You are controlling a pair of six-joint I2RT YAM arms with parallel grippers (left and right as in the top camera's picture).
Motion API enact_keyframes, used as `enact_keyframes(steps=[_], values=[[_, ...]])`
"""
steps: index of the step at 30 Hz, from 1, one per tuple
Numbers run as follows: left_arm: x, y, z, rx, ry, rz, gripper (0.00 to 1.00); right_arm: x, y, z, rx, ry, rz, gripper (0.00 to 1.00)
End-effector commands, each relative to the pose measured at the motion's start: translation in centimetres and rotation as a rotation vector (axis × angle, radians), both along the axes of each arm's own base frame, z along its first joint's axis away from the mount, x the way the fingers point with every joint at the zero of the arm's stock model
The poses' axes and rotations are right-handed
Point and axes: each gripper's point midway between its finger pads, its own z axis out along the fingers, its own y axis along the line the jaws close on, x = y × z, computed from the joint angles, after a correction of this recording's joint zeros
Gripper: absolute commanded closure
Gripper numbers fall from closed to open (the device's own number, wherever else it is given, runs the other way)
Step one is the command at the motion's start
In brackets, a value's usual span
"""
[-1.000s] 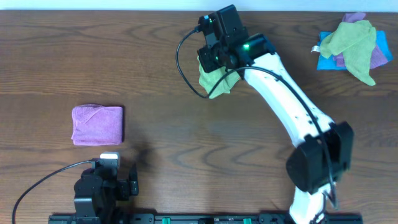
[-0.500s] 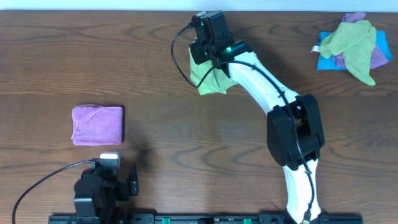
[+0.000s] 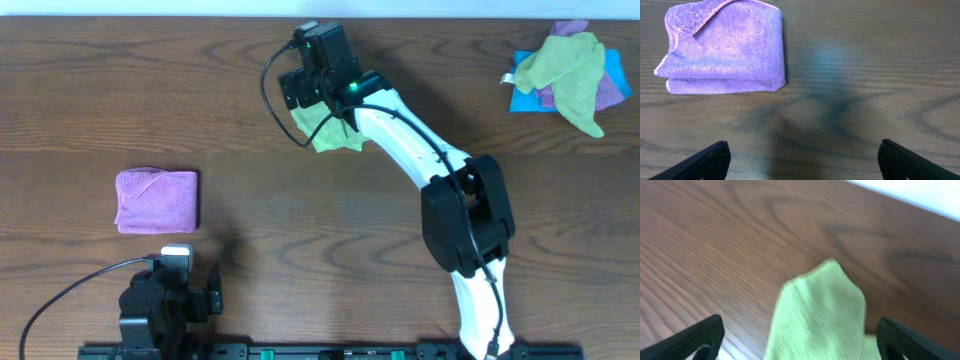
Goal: Fold the cloth
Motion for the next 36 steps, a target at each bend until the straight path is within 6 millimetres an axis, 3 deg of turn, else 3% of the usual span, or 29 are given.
enact_keyframes(steps=[1,6,14,17,22,29,36], values=[[-0.9,0.0,-1.4,0.013,0.057,-0.010,0.05,0.2,-2.0,2.7,-0.015,-0.020,-0.055,0.02],[-0.9,0.0,-1.4,0.013,0.057,-0.010,0.05,0.8,-7.1,4.5,-0.066,-0.016,-0.181,0.05],[-0.9,0.0,-1.4,0.013,0.057,-0.010,0.05,3.5,-14.7,3.0,0.030,0.066,-0.303,0.13],[-0.9,0.0,-1.4,0.013,0.057,-0.010,0.05,4.3,-16.4,1.9,0.106,0.107,-0.320,0.15],[-0.9,0.0,-1.4,0.013,0.057,-0.010,0.05,4.1,-16.3,-1.8,0.255,0.247,-0.281,0.15],[-0.9,0.0,-1.4,0.013,0.057,-0.010,0.05,3.1,-14.8,-6.5,0.294,0.368,-0.250,0.17],[-0.9,0.0,-1.4,0.013,0.057,-0.010,0.04,3.4,-13.8,-7.2,0.302,0.358,-0.231,0.23]])
